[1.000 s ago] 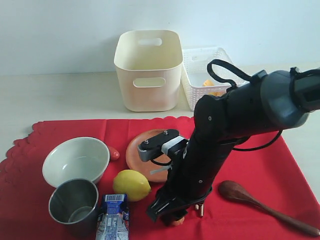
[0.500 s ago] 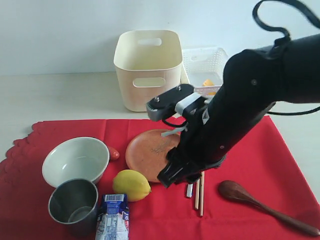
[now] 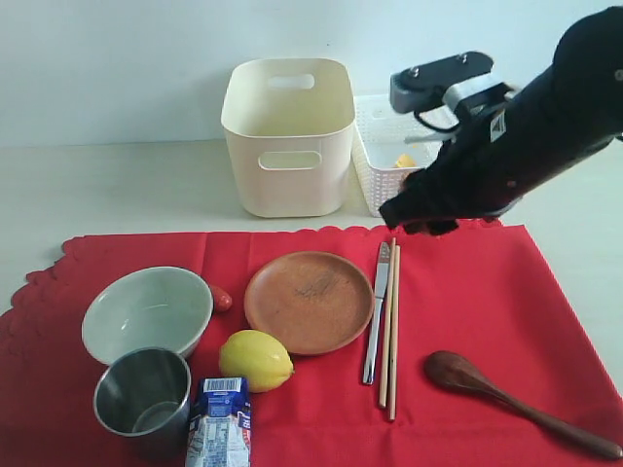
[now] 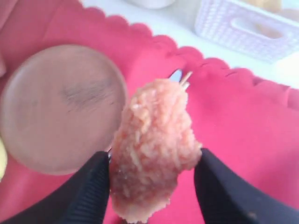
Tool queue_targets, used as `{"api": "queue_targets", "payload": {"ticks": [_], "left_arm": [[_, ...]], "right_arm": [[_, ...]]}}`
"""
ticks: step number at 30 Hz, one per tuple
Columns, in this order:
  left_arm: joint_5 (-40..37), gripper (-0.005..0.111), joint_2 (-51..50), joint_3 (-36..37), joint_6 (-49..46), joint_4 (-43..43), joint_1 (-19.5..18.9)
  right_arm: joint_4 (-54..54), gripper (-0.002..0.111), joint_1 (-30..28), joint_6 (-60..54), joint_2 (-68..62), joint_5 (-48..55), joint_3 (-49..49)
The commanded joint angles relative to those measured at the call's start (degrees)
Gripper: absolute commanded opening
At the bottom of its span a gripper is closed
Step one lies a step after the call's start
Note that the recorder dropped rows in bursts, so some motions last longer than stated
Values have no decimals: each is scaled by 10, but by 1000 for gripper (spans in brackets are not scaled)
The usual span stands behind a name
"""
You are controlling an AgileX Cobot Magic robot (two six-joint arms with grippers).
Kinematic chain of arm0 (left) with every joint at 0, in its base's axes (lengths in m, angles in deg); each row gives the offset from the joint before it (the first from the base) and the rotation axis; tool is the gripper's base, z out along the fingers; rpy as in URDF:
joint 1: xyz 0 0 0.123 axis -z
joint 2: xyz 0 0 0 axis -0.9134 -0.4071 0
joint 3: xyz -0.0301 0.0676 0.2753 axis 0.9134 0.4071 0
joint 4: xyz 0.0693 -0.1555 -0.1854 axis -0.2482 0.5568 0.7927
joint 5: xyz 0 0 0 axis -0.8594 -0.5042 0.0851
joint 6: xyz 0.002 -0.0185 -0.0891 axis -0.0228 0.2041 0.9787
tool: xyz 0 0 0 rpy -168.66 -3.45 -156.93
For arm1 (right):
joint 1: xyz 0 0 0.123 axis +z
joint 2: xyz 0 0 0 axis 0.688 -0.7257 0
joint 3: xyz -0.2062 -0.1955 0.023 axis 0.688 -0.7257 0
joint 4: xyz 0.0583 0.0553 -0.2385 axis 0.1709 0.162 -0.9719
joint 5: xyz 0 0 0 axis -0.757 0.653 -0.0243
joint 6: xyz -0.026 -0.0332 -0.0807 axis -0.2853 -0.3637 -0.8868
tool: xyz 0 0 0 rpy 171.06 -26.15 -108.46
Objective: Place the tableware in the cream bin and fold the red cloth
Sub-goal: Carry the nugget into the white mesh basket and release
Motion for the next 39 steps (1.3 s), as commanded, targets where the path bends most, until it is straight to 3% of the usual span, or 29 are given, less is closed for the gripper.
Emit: {"api": "queue_targets", "payload": {"ticks": [1, 17, 27, 36, 39], "left_arm": [[5, 0, 4, 2, -1, 7, 0], [5, 0, 4, 2, -1, 7, 0], [5, 0, 4, 2, -1, 7, 0], [5, 0, 4, 2, -1, 7, 0], [5, 0, 4, 2, -1, 7, 0]], "right_arm": [[3, 0, -38, 0, -23, -14, 56], [60, 0, -113, -29, -232, -8, 301], [69, 0, -115, -54, -386, 17, 462], [66, 0, -120, -80, -470, 33, 522], [71, 6, -120, -99, -479, 37, 527]]}}
